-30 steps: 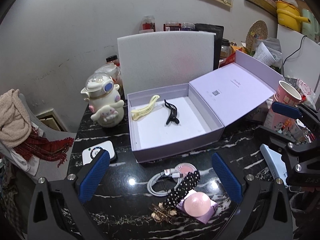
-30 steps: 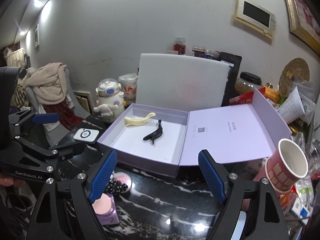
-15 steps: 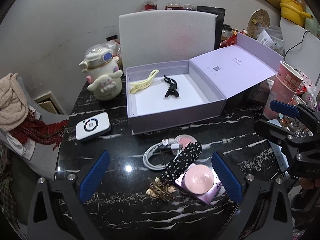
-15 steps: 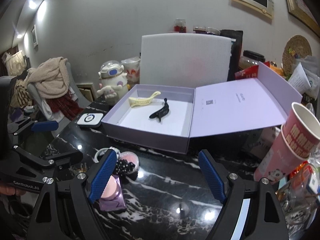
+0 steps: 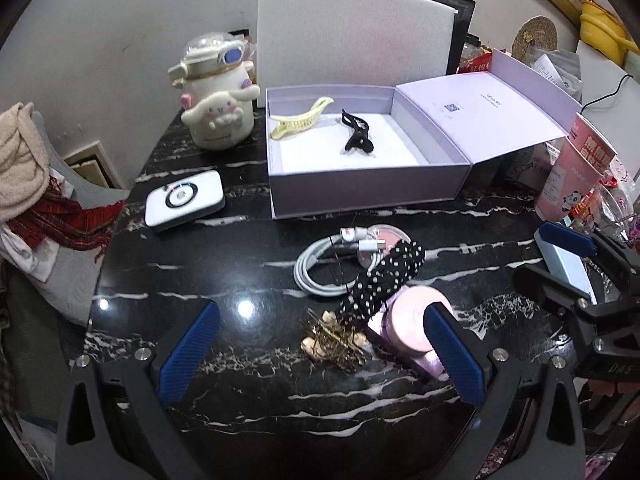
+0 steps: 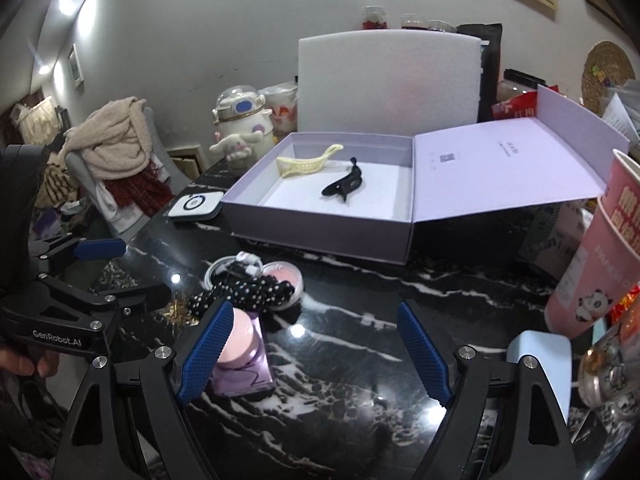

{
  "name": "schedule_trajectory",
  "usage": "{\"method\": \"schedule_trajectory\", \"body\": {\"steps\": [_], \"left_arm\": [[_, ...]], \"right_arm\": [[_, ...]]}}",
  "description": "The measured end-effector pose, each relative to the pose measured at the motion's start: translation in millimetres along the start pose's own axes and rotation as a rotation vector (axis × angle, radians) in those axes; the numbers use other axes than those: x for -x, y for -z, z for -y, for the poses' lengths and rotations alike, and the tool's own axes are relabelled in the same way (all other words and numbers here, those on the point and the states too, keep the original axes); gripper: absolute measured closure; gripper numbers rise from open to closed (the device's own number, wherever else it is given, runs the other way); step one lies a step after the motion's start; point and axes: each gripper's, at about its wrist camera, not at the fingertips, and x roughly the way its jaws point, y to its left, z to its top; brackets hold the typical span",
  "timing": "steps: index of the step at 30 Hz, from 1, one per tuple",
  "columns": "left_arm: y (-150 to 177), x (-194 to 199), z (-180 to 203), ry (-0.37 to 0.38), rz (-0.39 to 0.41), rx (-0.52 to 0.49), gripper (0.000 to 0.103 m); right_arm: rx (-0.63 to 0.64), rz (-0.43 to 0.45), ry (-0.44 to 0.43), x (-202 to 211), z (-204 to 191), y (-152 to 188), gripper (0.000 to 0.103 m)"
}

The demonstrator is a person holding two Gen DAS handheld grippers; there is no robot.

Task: Organize rigid objects
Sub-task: 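Lower the right tool onto the pink round compact and close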

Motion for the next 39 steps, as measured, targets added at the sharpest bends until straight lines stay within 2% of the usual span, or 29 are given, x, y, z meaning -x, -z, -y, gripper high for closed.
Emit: {"method": "schedule_trajectory", "body": {"steps": [9,27,32,34,35,39], "left_arm": [[18,-10,-12,0.057,-0.02,0.051,0.0],[35,-24,-32,0.034,-0.059,0.019,0.0],[39,-28,-38,0.051,-0.067,0.023,0.0],[40,-30,-38,0.063,-0.067,0.021,0.0],[41,-30,-38,0.07,-0.065,0.019,0.0],[41,-33,-35,0.113,-0.05,-0.005,0.0]], "right_arm": [[0.032,-0.026,-0.053,-13,-13,12,0.019],[0.12,-0.102,-0.16,-55,-40,19,0.019],[0.146,-0.124,-0.174,-66,-47,20,0.03],[0.159,-0.141,-0.181,-71,-49,21,0.046],[0.164,-0.146,-0.186,-72,-49,21,0.05],[0.17,-0.136,-0.195,-70,-49,22,0.052]]}}
